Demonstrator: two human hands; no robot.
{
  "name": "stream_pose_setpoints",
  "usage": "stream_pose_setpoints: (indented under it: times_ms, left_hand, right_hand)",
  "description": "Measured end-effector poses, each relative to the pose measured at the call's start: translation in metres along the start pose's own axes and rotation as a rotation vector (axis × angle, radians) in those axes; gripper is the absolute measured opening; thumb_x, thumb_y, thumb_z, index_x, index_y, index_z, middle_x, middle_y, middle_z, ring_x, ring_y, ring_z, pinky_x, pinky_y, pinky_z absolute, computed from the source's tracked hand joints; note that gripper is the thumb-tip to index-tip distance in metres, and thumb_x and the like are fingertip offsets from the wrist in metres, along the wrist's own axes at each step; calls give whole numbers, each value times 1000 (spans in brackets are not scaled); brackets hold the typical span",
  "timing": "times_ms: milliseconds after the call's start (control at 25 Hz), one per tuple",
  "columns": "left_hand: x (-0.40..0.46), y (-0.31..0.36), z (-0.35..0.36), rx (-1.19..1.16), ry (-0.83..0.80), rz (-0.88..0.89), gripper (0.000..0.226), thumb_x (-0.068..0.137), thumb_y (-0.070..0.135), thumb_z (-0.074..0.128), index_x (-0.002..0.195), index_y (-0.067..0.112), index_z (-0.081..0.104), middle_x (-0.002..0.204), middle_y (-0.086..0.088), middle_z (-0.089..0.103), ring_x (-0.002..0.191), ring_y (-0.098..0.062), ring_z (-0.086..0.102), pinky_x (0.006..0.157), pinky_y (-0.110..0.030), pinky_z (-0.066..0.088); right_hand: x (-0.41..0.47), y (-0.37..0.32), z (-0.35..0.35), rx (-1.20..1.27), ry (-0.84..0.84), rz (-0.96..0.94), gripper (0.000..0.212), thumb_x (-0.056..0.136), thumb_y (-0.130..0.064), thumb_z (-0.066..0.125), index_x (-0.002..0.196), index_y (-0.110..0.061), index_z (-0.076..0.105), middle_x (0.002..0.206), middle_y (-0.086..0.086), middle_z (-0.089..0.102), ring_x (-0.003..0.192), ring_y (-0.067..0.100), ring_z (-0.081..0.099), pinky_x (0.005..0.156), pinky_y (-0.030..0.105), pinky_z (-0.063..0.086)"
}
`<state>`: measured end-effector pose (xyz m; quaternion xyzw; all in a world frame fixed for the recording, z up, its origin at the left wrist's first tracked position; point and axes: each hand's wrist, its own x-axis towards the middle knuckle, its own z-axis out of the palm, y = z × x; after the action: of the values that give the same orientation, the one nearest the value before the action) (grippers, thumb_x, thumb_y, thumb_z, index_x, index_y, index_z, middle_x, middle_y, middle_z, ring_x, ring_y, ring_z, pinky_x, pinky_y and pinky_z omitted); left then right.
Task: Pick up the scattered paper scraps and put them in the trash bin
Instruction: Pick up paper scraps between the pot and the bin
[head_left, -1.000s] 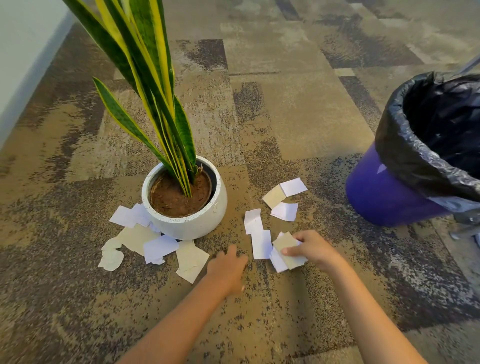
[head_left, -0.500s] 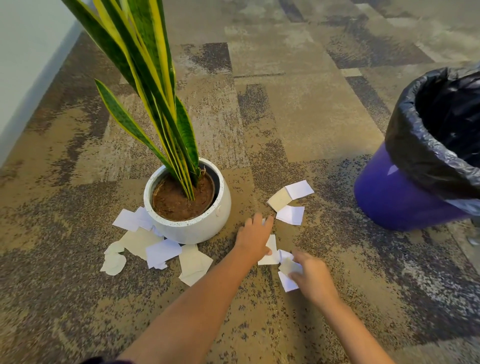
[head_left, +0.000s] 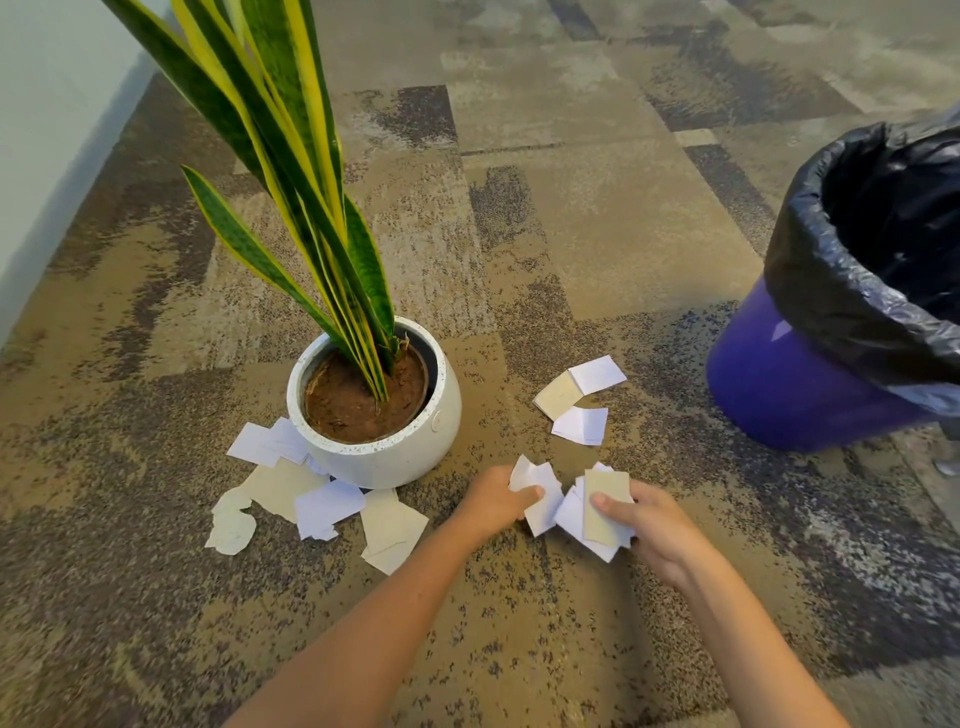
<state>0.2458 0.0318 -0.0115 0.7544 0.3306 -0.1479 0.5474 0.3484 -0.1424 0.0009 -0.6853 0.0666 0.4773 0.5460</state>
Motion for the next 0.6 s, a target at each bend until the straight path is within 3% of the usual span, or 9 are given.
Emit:
stream_pose_setpoints:
  times_ms: [120, 280, 360, 440, 600]
  left_hand:
    - [-13, 8, 2, -174, -112, -19, 27, 97, 42, 42, 99, 23, 61, 86, 2, 66, 68, -8, 59, 58, -23, 46]
    - [-17, 10, 3, -492, -162, -50, 41, 89, 63, 41, 99, 32, 66, 88, 7, 69, 74, -7, 60, 54, -20, 49]
    - [-16, 6, 1, -470, -133, -13, 34, 85, 59, 54, 101, 33, 68, 90, 8, 71, 78, -7, 62, 57, -19, 51]
    - [-14, -1, -1, -462, -72, 4, 28, 83, 48, 66, 103, 29, 68, 89, 7, 72, 75, -7, 63, 57, -18, 50]
    - [-11, -15, -4, -416, 23, -27, 15, 86, 32, 67, 100, 28, 65, 94, 4, 71, 76, -7, 63, 56, -18, 49]
  right_hand:
    - [-2, -8, 21, 26, 56, -123, 25, 78, -8, 74, 101, -11, 63, 99, 7, 71, 88, 23, 66, 64, 29, 49]
    - [0, -8, 39, -42, 194, -304, 21, 72, -13, 81, 85, -12, 64, 89, 5, 71, 78, 21, 66, 65, 31, 50]
    - [1, -7, 45, -147, 218, -358, 19, 73, -20, 81, 77, -10, 66, 83, 6, 71, 72, 22, 62, 65, 36, 46]
    - [3, -7, 50, -245, 211, -378, 16, 77, -24, 78, 69, -15, 67, 74, 3, 69, 66, 19, 58, 61, 32, 41]
    - [17, -10, 47, -430, 97, -372, 22, 87, -39, 64, 71, -23, 66, 67, -8, 60, 65, 15, 53, 56, 27, 35]
